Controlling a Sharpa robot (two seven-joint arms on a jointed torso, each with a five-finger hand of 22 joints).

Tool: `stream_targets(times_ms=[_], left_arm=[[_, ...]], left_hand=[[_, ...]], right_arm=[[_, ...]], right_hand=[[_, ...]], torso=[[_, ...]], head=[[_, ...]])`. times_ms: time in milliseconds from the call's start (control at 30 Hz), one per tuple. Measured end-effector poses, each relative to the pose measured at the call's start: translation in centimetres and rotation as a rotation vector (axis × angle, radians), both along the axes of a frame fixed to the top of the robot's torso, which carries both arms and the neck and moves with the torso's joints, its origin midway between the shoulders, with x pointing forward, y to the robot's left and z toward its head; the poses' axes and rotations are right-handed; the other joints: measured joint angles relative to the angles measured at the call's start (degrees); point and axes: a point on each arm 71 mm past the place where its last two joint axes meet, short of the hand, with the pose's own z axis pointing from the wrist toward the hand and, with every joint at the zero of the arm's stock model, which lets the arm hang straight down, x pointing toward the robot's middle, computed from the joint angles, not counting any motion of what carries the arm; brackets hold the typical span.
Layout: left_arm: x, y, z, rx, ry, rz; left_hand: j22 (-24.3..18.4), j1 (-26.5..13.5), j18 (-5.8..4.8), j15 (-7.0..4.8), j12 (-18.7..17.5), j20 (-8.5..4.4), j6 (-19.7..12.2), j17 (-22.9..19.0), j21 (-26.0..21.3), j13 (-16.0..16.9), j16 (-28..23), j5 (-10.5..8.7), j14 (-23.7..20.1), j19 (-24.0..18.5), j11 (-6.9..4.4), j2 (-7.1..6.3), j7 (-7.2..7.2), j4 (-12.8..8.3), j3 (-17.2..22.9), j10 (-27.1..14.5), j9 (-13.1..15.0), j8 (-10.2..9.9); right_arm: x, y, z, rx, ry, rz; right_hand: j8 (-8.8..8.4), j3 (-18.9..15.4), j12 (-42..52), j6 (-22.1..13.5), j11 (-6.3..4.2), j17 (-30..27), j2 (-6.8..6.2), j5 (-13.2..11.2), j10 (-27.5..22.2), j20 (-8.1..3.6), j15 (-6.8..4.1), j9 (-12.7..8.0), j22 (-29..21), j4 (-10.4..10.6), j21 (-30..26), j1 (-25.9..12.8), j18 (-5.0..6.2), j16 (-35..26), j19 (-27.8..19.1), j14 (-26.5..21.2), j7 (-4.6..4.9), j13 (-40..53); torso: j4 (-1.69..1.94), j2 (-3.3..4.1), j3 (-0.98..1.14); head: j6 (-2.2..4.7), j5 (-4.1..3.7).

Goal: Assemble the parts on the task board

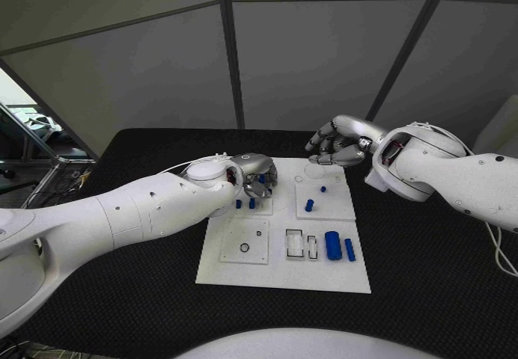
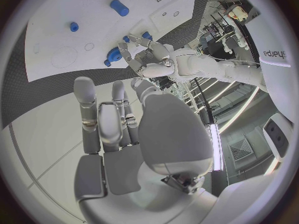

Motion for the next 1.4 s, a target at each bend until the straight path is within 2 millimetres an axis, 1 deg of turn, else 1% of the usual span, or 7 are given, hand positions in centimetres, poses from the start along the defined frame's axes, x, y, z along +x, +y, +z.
stream_targets(times_ms=[367, 700, 767, 933, 1133, 1267, 1400], left_arm=[[0.25, -0.23, -0.13, 0.016, 0.009, 0.003], [0.34, -0.29, -0.08, 0.022, 0.014, 0.001], [0.36, -0.3, -0.07, 0.023, 0.014, 0.0], [0.38, -0.28, -0.08, 0.026, 0.017, 0.0], [0.38, -0.28, -0.07, 0.027, 0.018, -0.001], [0.37, -0.27, -0.05, 0.025, 0.017, -0.003], [0.28, -0.2, -0.06, 0.021, 0.014, -0.006]], left_hand=[[0.6, 0.0, -0.01, 0.0, -0.4, 0.0, 0.7, -0.3, 0.6, -0.7, 0.0, 0.0, 0.0, 0.4, -0.24, 0.0, 0.05, -0.6, 1.0, 0.8, -0.5, -0.2], [1.3, -0.4, -0.01, -0.2, -0.7, -0.27, 2.3, -0.6, 1.5, -1.7, 0.2, 0.0, 0.2, 0.7, -0.56, 0.83, -0.36, -0.8, 1.8, 2.9, -1.1, -0.2], [1.3, -0.3, -0.01, -0.25, -0.7, -0.42, 3.0, -0.6, 1.7, -1.8, 0.2, 0.0, 0.3, 0.8, -0.71, 0.87, -0.53, -1.0, 2.1, 3.9, -1.2, -0.2], [1.3, 0.6, -0.01, -1.03, -0.7, -1.03, 5.6, -0.9, 3.1, -2.0, 0.5, -0.01, 0.4, 1.4, -1.34, 2.43, -0.67, -2.2, 3.5, 7.6, -1.5, -0.3], [1.3, 0.8, 0.0, -1.24, -2.1, -1.34, 8.0, -1.2, 3.8, -2.6, 0.5, -0.23, 0.2, 1.7, -1.68, 2.65, -0.68, -4.0, 5.3, 10.5, -2.0, -0.7], [1.3, 0.8, -0.01, -1.24, -3.2, -1.34, 8.2, -1.3, 3.8, -2.9, 0.4, -0.32, 0.2, 1.7, -1.79, 2.67, -0.64, -4.2, 5.6, 11.1, -2.3, -1.1], [1.3, -0.2, -0.01, -1.24, -4.5, -1.34, 8.6, -1.5, 3.8, -3.3, 0.9, 1.72, 0.2, 1.7, -1.67, 3.13, -0.55, -4.2, 5.6, 11.5, -2.7, -2.0]], right_arm=[[0.01, 0.1, -0.01, 0.0, 0.0, 0.002], [0.02, 0.13, -0.01, 0.0, 0.001, 0.002], [0.02, 0.16, -0.01, 0.0, 0.001, 0.003], [0.03, 0.18, -0.02, 0.0, 0.001, 0.003], [0.04, 0.16, -0.02, -0.001, 0.001, 0.002], [0.05, 0.18, -0.02, -0.001, 0.001, 0.002], [0.08, 0.18, -0.03, -0.001, 0.001, 0.002]], right_hand=[[0.0, 0.1, 0.0, 0.0, 0.0, 0.1, 0.0, 0.0, 0.0, 0.0, 0.0, 0.0, 0.1, 0.1, 0.0, 0.0, 0.0, 0.0, 0.0, 0.0, 0.0, -0.1], [0.21, 0.2, 0.0, 0.0, 0.0, 0.1, 0.0, 0.0, 0.0, 0.0, 0.0, 0.0, 0.1, 0.2, 0.0, 0.0, 0.0, 0.0, 0.0, 0.0, 0.0, -0.2], [0.21, 0.2, -0.2, 0.0, 0.0, 0.1, 0.0, 0.0, 0.0, 0.0, 0.0, 0.0, 0.1, 0.2, 0.0, 0.0, 0.0, 0.0, 0.0, 0.0, 0.0, -0.3], [0.21, 0.2, -0.2, 0.0, 0.0, 0.1, 0.0, 0.0, 0.0, 0.0, 0.0, 0.0, 0.1, 0.2, 0.0, 0.0, 0.0, 0.0, 0.0, 0.0, 0.0, -0.3], [0.21, 0.2, -0.2, 0.0, 0.0, 0.1, 0.0, 0.0, 0.0, 0.0, 0.0, 0.0, 0.1, 0.2, 0.0, 0.0, 0.0, 0.0, 0.0, 0.0, 0.0, -0.3], [0.21, 0.2, -0.2, 0.0, 0.0, 0.1, 0.0, 0.0, 0.0, 0.0, 0.0, 0.0, 0.2, 0.2, 0.0, 0.0, 0.0, 0.0, 0.0, 0.0, 0.0, -0.3], [0.21, 0.2, -0.2, 0.0, 0.0, 0.1, 0.0, 0.0, 0.0, 0.0, 0.0, 0.0, 0.2, 0.2, 0.0, 0.0, 0.0, 0.0, 0.0, 0.0, 0.0, -0.3]], torso=[[0.02, -0.01, 0.01], [0.05, -0.01, 0.01], [0.07, -0.01, 0.01], [0.07, -0.03, 0.01], [0.07, -0.03, 0.01], [0.06, -0.03, 0.01], [0.06, -0.03, 0.0]], head=[[-0.09, -0.03], [-0.21, -0.03], [-0.22, -0.02], [-0.34, 0.01], [-0.35, 0.02], [-0.37, -0.01], [-0.31, -0.01]])
